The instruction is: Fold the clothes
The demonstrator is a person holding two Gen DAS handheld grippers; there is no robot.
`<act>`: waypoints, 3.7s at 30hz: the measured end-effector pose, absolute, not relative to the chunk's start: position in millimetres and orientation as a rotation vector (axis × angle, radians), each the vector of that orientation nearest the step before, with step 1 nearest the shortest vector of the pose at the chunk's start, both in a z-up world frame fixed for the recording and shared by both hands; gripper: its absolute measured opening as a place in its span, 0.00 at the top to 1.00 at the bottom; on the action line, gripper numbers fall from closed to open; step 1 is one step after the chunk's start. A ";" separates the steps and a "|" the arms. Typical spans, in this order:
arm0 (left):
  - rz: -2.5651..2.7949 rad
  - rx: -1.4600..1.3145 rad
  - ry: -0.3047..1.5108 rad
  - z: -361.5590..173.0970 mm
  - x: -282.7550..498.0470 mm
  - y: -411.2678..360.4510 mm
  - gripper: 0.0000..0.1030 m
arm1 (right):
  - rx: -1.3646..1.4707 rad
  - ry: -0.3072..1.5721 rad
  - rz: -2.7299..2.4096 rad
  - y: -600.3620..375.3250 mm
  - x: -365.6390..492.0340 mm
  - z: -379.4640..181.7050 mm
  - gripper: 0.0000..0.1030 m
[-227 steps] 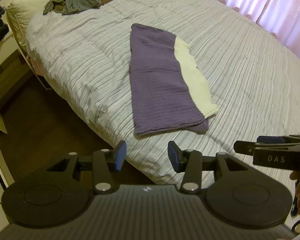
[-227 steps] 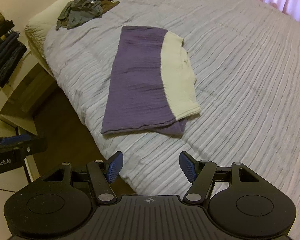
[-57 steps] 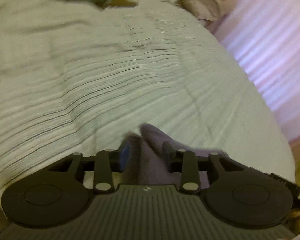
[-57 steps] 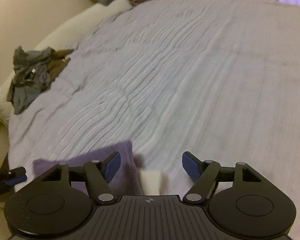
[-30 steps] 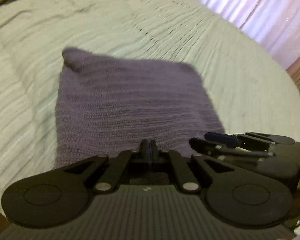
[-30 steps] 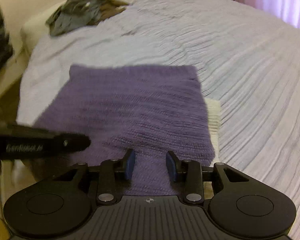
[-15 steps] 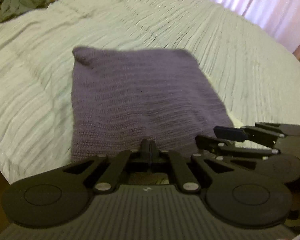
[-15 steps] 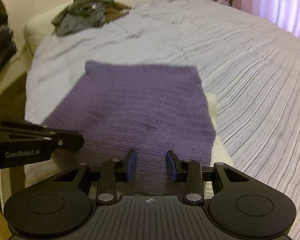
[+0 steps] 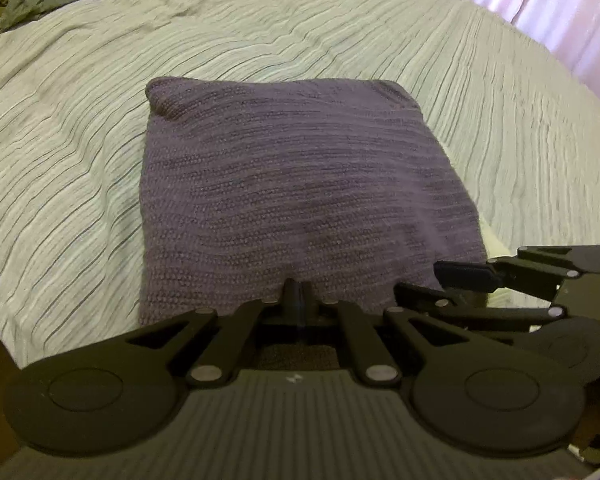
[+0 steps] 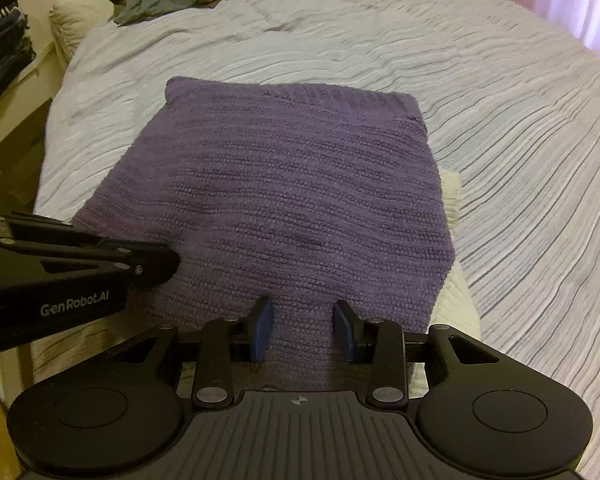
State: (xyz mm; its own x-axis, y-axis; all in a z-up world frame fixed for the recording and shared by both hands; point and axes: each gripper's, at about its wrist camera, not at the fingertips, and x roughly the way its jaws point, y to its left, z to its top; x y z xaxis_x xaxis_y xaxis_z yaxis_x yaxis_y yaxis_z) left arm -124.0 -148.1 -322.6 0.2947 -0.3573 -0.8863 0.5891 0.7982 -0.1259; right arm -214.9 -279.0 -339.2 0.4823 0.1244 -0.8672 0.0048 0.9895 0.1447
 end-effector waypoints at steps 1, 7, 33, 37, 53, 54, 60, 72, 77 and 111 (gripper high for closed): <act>-0.645 0.237 1.109 -316.3 -122.3 -147.8 0.97 | 0.161 1.080 0.085 -285.2 -213.5 -334.4 0.63; -0.683 0.173 1.022 -291.2 -108.0 -143.9 0.96 | 0.309 0.958 0.051 -328.3 -209.8 -304.2 0.63; -0.685 0.241 0.969 -346.5 -3.0 -180.3 0.96 | 0.195 0.927 0.022 -359.8 -91.0 -366.7 0.64; -0.680 0.183 0.997 -341.5 0.6 -174.3 0.97 | 0.256 0.946 0.020 -371.7 -82.5 -374.6 0.64; -0.650 0.226 1.029 -307.8 -127.0 -131.8 0.97 | 0.323 0.987 0.014 -317.0 -228.1 -308.5 0.63; -0.645 0.228 1.037 -314.5 -125.9 -133.0 0.97 | 0.310 0.984 0.000 -312.8 -231.6 -313.5 0.64; -0.616 0.238 1.038 -332.7 -124.8 -142.2 0.97 | 0.282 1.078 -0.006 -309.8 -218.3 -336.4 0.64; -0.515 0.297 1.168 -254.4 -155.2 -119.6 0.78 | 0.300 1.210 0.040 -309.7 -255.6 -279.9 0.63; -0.469 0.327 1.202 -223.0 -179.3 -101.2 0.68 | 0.290 1.268 0.052 -292.6 -287.2 -253.0 0.27; -0.503 0.311 1.100 -140.2 -228.7 -86.4 0.56 | 0.240 1.145 0.013 -268.4 -319.2 -163.8 0.27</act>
State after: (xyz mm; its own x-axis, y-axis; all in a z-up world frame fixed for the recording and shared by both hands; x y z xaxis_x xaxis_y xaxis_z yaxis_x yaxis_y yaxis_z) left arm -228.7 -86.4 -140.2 0.3590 -0.2327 -0.9039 0.5320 0.8467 -0.0066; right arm -319.2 -268.4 -163.8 0.4161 0.1325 -0.8996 0.1123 0.9743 0.1955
